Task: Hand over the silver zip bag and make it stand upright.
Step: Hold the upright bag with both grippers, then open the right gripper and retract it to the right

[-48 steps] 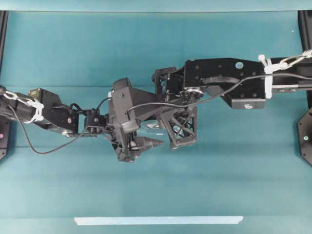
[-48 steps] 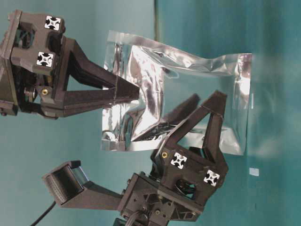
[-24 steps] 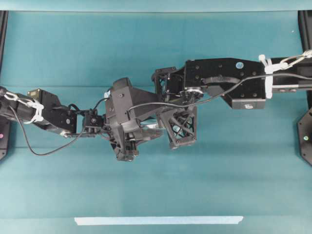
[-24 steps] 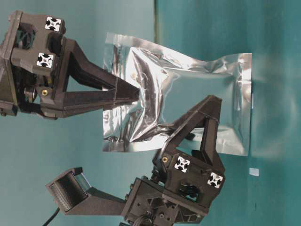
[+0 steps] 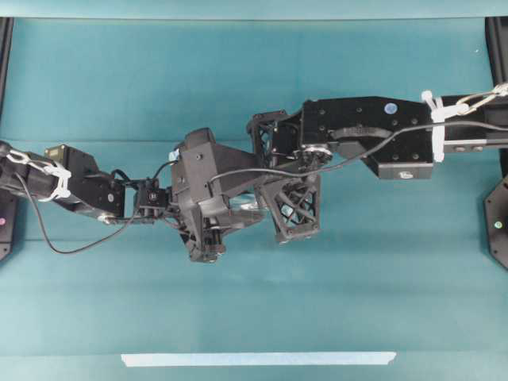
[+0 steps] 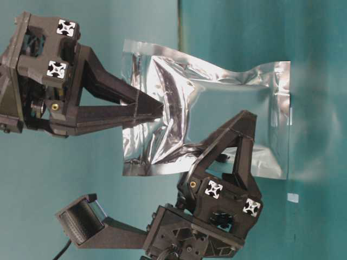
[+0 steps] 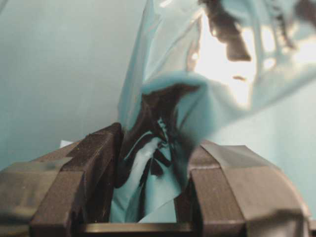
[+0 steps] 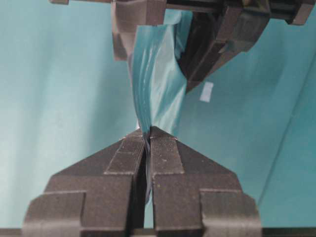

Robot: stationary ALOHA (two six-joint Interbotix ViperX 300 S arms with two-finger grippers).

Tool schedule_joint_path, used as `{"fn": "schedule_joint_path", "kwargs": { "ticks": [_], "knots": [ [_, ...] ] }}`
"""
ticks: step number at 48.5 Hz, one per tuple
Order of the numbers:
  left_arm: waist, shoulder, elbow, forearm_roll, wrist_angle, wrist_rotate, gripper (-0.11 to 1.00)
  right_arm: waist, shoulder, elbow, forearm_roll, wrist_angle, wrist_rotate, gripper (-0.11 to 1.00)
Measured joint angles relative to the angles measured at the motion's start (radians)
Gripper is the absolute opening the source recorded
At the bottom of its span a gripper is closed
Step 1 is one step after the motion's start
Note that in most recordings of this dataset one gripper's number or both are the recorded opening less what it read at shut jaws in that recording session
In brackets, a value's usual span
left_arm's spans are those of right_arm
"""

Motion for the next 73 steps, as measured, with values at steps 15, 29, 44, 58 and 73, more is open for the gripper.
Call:
{"fn": "schedule_joint_path", "kwargs": {
  "ticks": [15, 29, 44, 58, 73],
  "knots": [
    [0.000, 0.000, -0.003, 0.000, 0.006, 0.009, 0.31, 0.000, -0.003, 0.012, 0.003, -0.003, 0.002, 0.40],
    [-0.005, 0.000, 0.000, -0.002, 0.029, 0.054, 0.30, 0.005, -0.002, 0.017, 0.003, -0.003, 0.002, 0.89],
    [-0.006, 0.000, -0.005, -0.002, 0.051, 0.060, 0.28, 0.002, -0.005, 0.018, 0.003, -0.055, 0.055, 0.90],
    [-0.006, 0.000, -0.003, -0.002, 0.051, 0.063, 0.28, 0.000, -0.086, 0.071, 0.005, -0.086, 0.106, 0.90],
    [-0.006, 0.000, -0.002, -0.002, 0.051, 0.067, 0.28, -0.003, -0.219, 0.190, 0.005, -0.206, 0.176, 0.90]
  ]
}}
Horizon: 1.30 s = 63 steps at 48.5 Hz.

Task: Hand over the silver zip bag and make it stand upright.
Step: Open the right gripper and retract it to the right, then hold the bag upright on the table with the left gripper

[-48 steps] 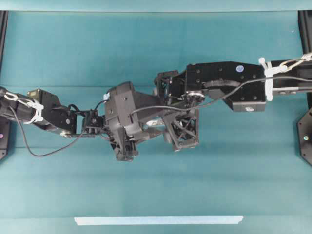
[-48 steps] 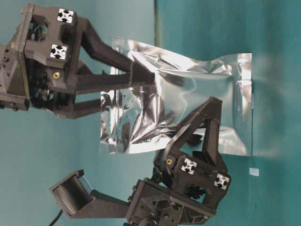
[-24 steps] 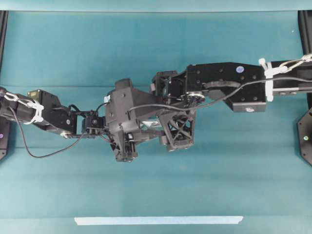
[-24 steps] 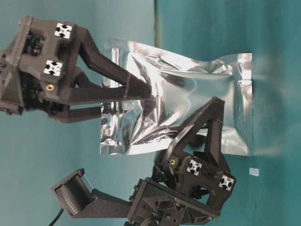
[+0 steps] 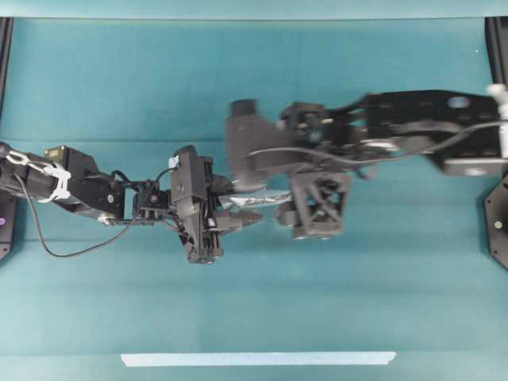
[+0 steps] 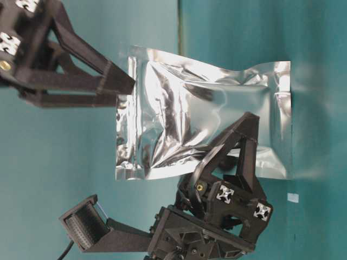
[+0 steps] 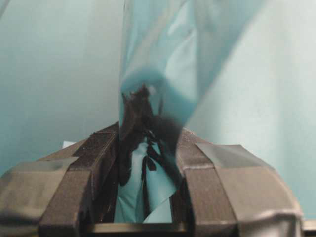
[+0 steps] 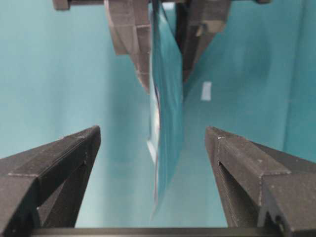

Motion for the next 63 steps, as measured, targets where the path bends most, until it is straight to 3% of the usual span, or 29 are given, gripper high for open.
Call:
{"fn": "schedule_joint_path", "kwargs": {
  "ticks": [19, 44, 63],
  "knots": [
    [0.000, -0.002, 0.002, 0.000, 0.000, 0.000, 0.28, -0.002, -0.170, 0.173, -0.002, -0.123, 0.094, 0.90],
    [-0.003, -0.005, -0.003, 0.000, 0.029, 0.028, 0.28, -0.002, -0.377, 0.365, -0.002, -0.359, 0.100, 0.90],
    [-0.005, -0.005, -0.005, 0.000, 0.032, 0.034, 0.28, -0.002, -0.523, 0.477, 0.000, -0.410, 0.104, 0.90]
  ]
}}
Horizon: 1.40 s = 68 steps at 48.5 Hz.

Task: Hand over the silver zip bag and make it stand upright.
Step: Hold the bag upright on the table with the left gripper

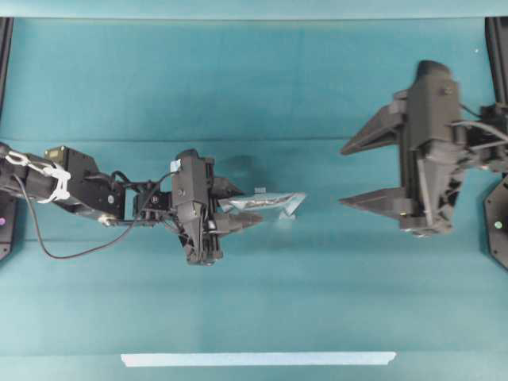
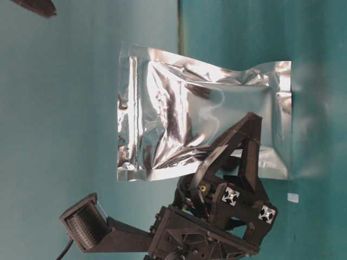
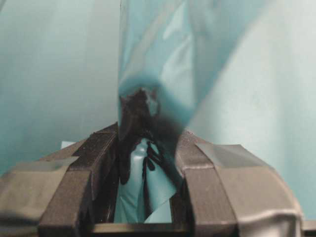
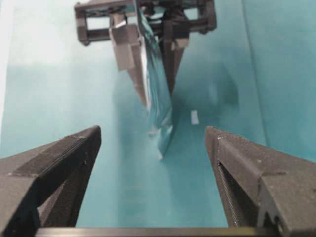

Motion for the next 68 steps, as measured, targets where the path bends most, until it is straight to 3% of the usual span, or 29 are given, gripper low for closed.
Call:
{"fn": "schedule_joint_path", "kwargs": {
  "ticks": [68],
  "knots": [
    [-0.003, -0.003, 0.005, 0.000, 0.002, 0.021, 0.28, -0.002, 0.009, 0.012, 0.002, -0.028, 0.002, 0.89]
  ]
}}
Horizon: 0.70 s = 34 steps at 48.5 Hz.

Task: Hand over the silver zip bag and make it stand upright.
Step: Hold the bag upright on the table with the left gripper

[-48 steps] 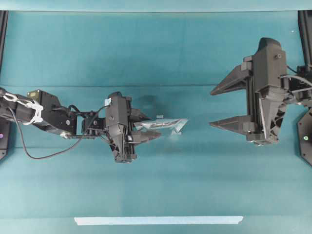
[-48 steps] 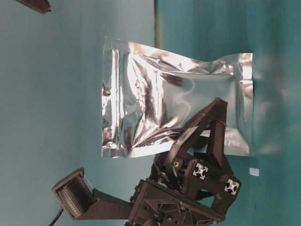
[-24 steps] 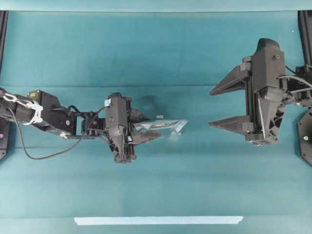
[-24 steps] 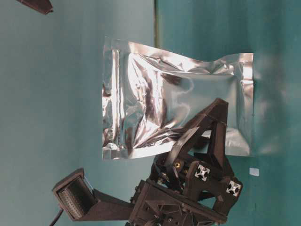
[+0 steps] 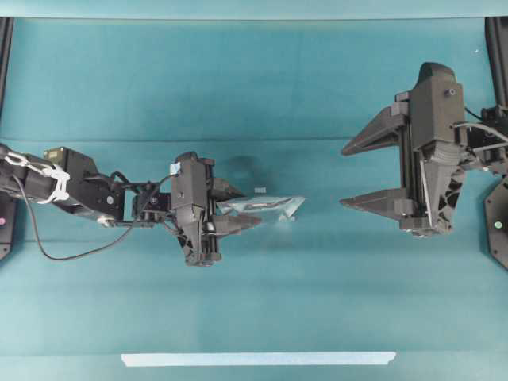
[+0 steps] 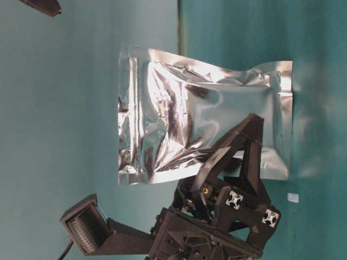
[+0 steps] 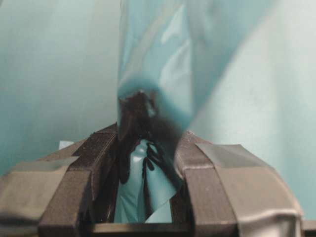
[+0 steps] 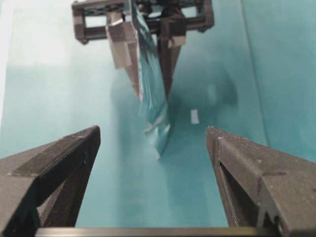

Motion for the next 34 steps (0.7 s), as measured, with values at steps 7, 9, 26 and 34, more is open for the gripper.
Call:
{"fn": "schedule_joint_path", "kwargs": {
  "ticks": [7, 9, 26, 34],
  "knots": [
    [0.000, 0.000, 0.000, 0.000, 0.000, 0.002, 0.28, 0.000, 0.000, 0.000, 0.000, 0.000, 0.000, 0.89],
    [0.000, 0.000, 0.000, 0.000, 0.000, 0.000, 0.28, 0.000, 0.002, 0.000, 0.000, -0.002, 0.000, 0.89],
    [-0.002, 0.000, 0.000, 0.000, 0.000, 0.000, 0.28, 0.000, 0.000, 0.002, 0.000, -0.003, 0.000, 0.89],
    [0.000, 0.000, 0.000, 0.000, 0.000, 0.000, 0.28, 0.000, 0.002, 0.003, 0.000, -0.006, 0.000, 0.89]
  ]
}}
